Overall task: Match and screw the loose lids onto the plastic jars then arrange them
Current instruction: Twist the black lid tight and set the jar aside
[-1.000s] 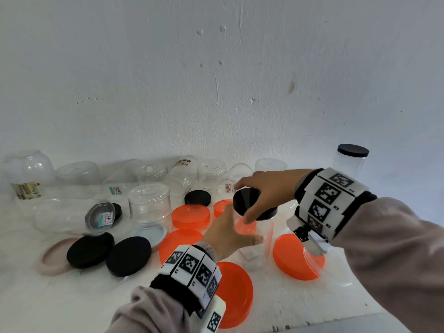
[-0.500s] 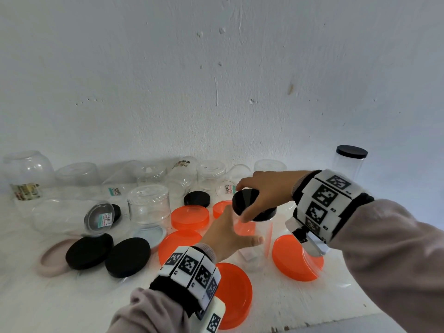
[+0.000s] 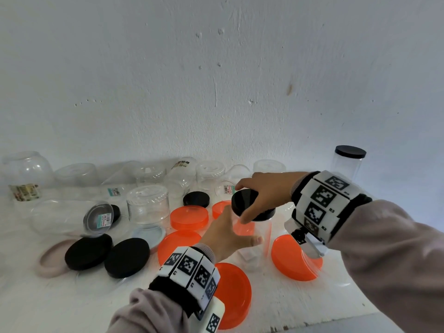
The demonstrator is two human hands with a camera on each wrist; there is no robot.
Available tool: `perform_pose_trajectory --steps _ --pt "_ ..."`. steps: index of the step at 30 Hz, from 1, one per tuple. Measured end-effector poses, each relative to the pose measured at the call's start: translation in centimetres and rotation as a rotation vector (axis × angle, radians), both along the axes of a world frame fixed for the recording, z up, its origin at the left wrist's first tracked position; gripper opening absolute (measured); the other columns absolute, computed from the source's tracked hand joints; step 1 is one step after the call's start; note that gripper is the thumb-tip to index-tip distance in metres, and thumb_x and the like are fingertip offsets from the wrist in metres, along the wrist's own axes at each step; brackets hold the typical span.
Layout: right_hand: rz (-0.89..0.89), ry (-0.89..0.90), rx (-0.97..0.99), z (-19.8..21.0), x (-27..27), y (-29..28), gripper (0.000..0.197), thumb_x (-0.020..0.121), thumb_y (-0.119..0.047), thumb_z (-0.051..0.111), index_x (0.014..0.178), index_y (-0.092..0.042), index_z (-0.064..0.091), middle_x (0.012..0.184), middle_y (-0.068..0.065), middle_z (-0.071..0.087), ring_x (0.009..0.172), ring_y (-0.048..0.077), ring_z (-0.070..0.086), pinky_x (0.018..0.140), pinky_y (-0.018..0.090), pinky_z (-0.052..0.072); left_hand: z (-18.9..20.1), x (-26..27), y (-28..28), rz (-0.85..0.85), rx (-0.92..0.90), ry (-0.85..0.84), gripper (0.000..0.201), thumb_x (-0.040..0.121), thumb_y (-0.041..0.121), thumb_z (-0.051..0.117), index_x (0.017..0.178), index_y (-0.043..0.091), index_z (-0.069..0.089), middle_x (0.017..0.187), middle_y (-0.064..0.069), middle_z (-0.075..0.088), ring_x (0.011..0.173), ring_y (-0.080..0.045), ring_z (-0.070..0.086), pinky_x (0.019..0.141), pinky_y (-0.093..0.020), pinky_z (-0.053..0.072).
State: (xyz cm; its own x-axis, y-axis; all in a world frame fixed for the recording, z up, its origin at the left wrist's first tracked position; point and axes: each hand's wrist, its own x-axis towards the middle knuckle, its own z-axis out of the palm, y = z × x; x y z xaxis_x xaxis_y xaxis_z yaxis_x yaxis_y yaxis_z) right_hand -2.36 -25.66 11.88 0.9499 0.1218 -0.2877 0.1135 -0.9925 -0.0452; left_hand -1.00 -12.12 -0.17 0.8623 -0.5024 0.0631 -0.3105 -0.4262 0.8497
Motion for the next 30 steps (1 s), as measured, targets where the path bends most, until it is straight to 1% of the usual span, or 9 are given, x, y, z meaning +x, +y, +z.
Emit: perform_pose_trajectory --steps 2,5,8,10,13,16,20,26,30 --pt "0.038 0.044 0.029 0.3 -0.1 -0.2 0.078 0.072 -0.054 0.072 0.139 -0.045 0.032 0.13 -0.009 0.038 0.119 0.016 0.04 0.1 0.039 0.041 0.0 0.0 0.0 0.002 -0.001 -0.001 0.087 0.071 0.039 0.081 0.139 0.024 0.029 0.134 0.005 0.048 0.124 -0.015 0.045 0.1 -0.028 0.039" --pt "0.052 0.018 0.043 0.3 0.1 -0.2 0.074 0.072 -0.055 0.072 0.137 -0.044 0.037 0.126 -0.011 0.04 0.117 0.014 0.042 0.097 0.037 0.042 0.0 0.0 0.0 0.001 0.002 0.0 0.088 0.071 0.039 0.081 0.139 0.024 0.028 0.134 0.005 0.048 0.123 -0.014 0.046 0.101 -0.029 0.04" --pt "0.011 -0.043 0.002 -0.3 0.2 0.1 0.074 0.071 -0.07 0.063 0.133 -0.037 0.04 0.117 -0.008 0.042 0.093 0.013 0.051 0.075 0.028 0.045 0.0 0.0 0.0 -0.003 0.007 -0.002 0.084 0.071 0.04 0.08 0.138 0.025 0.032 0.129 0.006 0.049 0.111 -0.012 0.049 0.094 -0.026 0.042" --pt "-0.004 -0.079 -0.051 -0.6 0.2 0.4 0.075 0.072 -0.076 0.055 0.131 -0.032 0.041 0.113 -0.006 0.041 0.078 0.012 0.049 0.062 0.025 0.04 0.0 0.0 0.0 -0.003 -0.004 0.001 0.085 0.07 0.041 0.081 0.14 0.027 0.034 0.13 0.009 0.048 0.115 -0.013 0.049 0.097 -0.027 0.041" --pt "-0.003 -0.054 -0.045 -0.4 0.2 0.3 0.076 0.072 -0.074 0.058 0.134 -0.034 0.039 0.119 -0.006 0.043 0.101 0.017 0.049 0.081 0.031 0.045 -0.1 0.1 0.0 0.0 -0.012 0.012 0.083 0.071 0.039 0.08 0.138 0.027 0.034 0.128 0.011 0.048 0.12 -0.011 0.045 0.094 -0.023 0.037" --pt "0.044 0.031 0.021 0.4 0.0 0.0 0.073 0.074 -0.056 0.069 0.138 -0.043 0.035 0.132 -0.009 0.039 0.12 0.016 0.042 0.097 0.036 0.041 -0.1 0.1 0.0 0.006 -0.013 0.016 0.084 0.071 0.038 0.08 0.137 0.026 0.031 0.127 0.01 0.049 0.119 -0.01 0.045 0.092 -0.023 0.037" --pt "0.058 0.013 0.051 0.7 -0.2 -0.1 0.071 0.074 -0.052 0.072 0.137 -0.046 0.038 0.135 -0.013 0.04 0.124 0.014 0.039 0.1 0.036 0.039 -0.1 0.0 0.0 0.007 -0.011 0.015 0.086 0.071 0.039 0.08 0.138 0.025 0.029 0.134 0.006 0.048 0.125 -0.013 0.044 0.1 -0.028 0.038" --pt "0.07 0.001 -0.004 0.7 0.0 0.1 0.073 0.074 -0.062 0.066 0.139 -0.042 0.037 0.134 -0.012 0.04 0.123 0.015 0.041 0.099 0.038 0.041 0.1 0.0 0.1 -0.016 -0.019 0.019 0.083 0.072 0.038 0.08 0.137 0.028 0.029 0.118 0.015 0.046 0.112 -0.007 0.045 0.091 -0.023 0.037" --pt "0.081 -0.013 -0.025 0.2 -0.3 0.0 0.073 0.078 -0.065 0.06 0.142 -0.039 0.034 0.129 -0.01 0.039 0.121 0.016 0.041 0.099 0.038 0.041 0.0 0.0 0.0 -0.008 -0.009 0.016 0.086 0.072 0.037 0.08 0.139 0.026 0.028 0.123 0.01 0.048 0.117 -0.011 0.046 0.096 -0.026 0.04"
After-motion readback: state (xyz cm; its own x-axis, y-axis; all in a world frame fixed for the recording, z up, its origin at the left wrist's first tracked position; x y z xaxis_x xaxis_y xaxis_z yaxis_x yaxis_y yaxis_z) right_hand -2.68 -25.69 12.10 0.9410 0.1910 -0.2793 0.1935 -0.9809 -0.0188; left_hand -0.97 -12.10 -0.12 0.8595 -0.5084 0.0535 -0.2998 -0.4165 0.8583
